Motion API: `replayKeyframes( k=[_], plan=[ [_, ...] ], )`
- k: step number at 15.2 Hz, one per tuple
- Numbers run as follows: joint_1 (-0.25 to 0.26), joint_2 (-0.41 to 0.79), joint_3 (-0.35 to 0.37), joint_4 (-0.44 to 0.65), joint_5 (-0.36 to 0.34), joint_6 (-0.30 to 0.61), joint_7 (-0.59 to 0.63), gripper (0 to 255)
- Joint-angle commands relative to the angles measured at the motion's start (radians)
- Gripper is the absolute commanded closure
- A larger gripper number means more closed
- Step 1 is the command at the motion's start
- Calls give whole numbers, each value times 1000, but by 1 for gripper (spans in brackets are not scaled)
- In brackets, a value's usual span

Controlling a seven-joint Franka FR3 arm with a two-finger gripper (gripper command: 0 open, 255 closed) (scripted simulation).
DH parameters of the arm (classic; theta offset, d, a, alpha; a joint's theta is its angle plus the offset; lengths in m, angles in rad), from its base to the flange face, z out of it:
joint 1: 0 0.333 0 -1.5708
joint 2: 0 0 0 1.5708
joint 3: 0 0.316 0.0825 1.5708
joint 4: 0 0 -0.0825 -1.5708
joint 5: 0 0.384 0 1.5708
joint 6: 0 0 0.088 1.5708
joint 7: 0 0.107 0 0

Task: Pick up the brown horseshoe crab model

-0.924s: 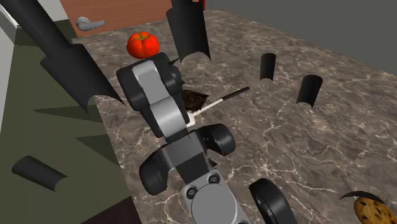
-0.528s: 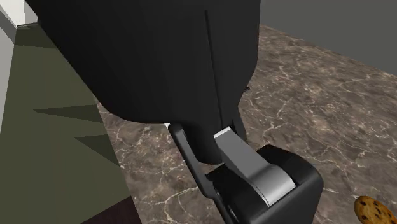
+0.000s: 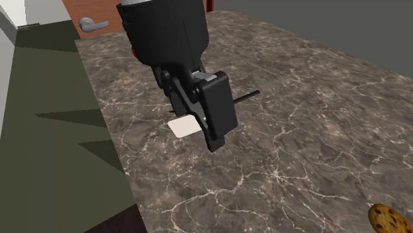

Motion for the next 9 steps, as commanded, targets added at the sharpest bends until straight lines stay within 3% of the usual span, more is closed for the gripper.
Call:
replayKeyframes(
  k=[1,9],
  plan=[
    [10,54,39,30,-5,3,27,0],
    [47,308,200,164,-66,16,161,0]
  ],
)
